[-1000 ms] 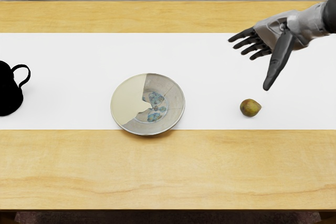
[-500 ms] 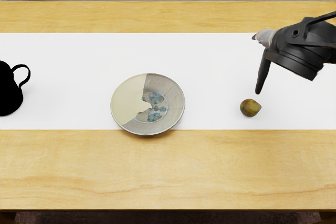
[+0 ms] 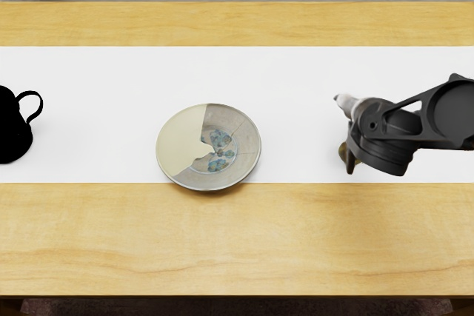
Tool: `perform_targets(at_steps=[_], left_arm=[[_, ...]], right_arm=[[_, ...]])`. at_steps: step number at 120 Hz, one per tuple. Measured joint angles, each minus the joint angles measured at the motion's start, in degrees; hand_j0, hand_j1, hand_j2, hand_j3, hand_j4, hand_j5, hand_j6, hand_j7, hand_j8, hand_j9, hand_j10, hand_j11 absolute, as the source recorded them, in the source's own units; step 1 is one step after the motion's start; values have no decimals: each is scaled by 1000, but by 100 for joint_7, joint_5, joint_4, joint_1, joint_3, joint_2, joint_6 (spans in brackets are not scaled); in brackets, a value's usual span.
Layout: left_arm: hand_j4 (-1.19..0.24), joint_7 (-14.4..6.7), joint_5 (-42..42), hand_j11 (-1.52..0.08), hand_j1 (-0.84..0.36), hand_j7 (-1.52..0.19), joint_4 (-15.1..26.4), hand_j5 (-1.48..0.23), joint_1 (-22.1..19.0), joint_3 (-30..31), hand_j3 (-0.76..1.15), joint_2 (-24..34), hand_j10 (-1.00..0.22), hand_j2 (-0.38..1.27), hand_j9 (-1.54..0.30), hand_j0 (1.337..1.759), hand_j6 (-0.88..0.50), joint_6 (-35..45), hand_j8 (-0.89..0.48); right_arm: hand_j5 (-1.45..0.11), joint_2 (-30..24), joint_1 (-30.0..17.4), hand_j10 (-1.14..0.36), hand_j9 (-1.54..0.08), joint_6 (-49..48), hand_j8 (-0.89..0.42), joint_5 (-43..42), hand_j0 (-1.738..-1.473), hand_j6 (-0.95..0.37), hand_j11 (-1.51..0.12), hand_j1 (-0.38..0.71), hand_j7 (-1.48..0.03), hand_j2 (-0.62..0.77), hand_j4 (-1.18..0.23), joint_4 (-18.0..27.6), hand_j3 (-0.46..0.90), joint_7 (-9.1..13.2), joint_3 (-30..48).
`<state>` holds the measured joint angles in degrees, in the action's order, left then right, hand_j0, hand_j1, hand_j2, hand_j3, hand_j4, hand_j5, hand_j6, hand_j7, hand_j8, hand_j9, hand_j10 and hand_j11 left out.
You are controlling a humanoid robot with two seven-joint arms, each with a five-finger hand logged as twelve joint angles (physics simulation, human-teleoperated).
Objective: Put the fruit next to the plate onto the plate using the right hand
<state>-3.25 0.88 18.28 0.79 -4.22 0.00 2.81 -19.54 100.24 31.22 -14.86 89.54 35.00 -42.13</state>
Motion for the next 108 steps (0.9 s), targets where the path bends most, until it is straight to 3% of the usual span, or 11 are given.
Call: perform_targets(at_steps=[57, 108], left_arm=[[-2, 0, 0, -3, 346, -3, 0, -3, 0, 0, 0, 0, -2, 0, -3, 1658, -2, -1, -2], [-2, 0, 0, -3, 346, -3, 0, -3, 0, 0, 0, 0, -2, 0, -3, 1658, -2, 0, -2]], right_arm=[[-141, -250, -801, -109, -141, 326, -109, -671, -1658, -109, -141, -220, -140, -21, -109, -79, 0, 0, 269], [-146, -308, -1054, -113, -146, 377, -113, -953, -1658, -114, -146, -215, -146, -22, -113, -72, 0, 0, 230]])
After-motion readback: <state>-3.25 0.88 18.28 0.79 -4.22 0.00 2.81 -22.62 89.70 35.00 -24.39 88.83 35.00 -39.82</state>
